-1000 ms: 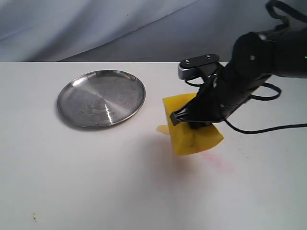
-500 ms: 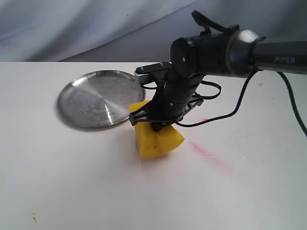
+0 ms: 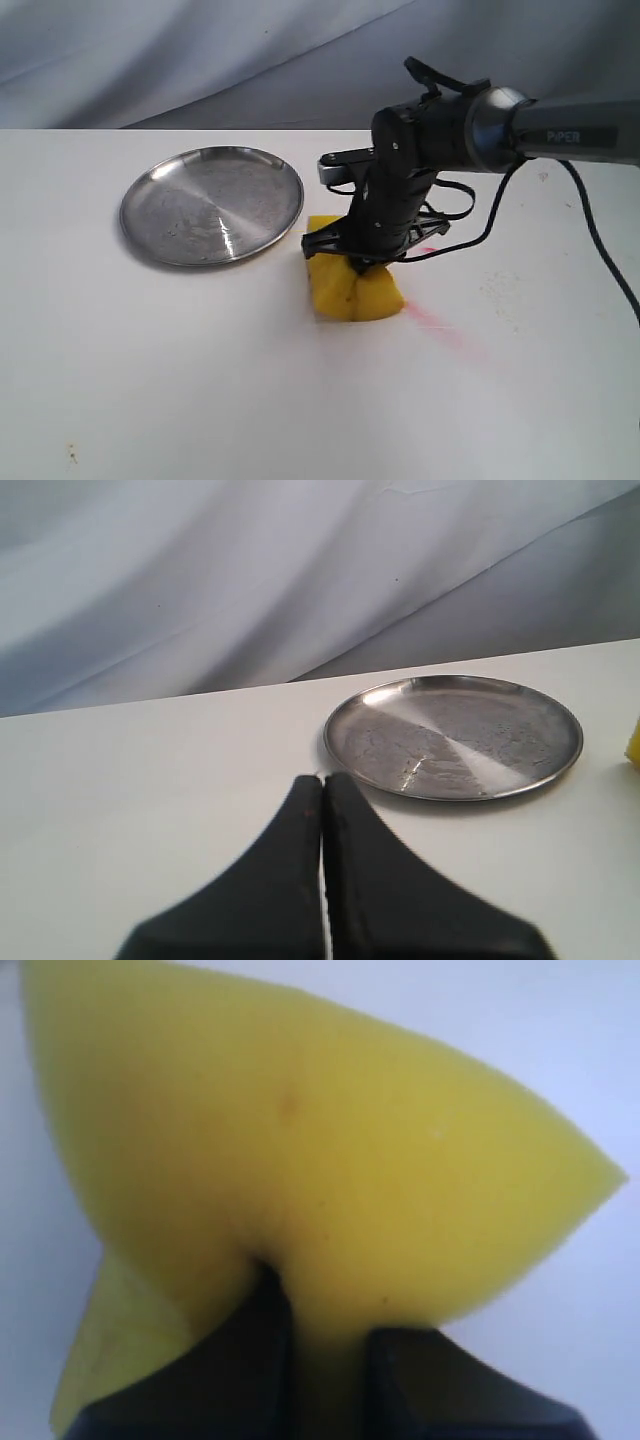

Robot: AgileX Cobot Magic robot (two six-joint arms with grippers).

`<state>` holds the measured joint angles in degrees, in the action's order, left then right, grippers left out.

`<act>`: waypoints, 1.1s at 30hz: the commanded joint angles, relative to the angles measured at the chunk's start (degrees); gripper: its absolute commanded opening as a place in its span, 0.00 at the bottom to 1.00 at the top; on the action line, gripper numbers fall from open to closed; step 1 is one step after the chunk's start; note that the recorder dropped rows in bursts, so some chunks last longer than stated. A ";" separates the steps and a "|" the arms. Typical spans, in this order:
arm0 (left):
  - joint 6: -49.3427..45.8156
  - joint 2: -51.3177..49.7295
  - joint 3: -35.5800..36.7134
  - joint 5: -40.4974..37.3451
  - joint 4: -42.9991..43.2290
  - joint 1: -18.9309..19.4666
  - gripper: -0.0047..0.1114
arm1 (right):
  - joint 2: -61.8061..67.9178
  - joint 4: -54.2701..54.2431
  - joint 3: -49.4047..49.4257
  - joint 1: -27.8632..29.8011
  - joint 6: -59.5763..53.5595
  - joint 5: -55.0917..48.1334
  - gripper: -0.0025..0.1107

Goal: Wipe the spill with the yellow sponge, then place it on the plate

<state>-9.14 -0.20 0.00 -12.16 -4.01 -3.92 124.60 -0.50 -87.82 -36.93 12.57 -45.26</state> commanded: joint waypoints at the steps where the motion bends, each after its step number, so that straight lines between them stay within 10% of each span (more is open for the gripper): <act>1: -0.01 0.20 0.00 0.39 0.06 -0.03 0.04 | 1.63 10.83 0.37 6.08 1.19 -5.87 0.02; 9: -0.01 0.20 0.00 0.39 0.06 -0.03 0.04 | 1.48 17.51 0.65 11.99 -1.43 -12.36 0.02; 26: -0.01 0.20 0.00 0.39 0.06 -0.03 0.04 | 0.98 10.28 0.41 -15.24 -14.13 -10.88 0.02; 33: -0.01 0.20 0.00 0.39 0.06 -0.03 0.04 | 0.98 15.86 0.41 -15.37 -14.02 -4.02 0.02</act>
<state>-9.14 -0.20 0.00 -12.16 -4.01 -3.92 124.39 15.64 -88.20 -53.13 -2.86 -53.28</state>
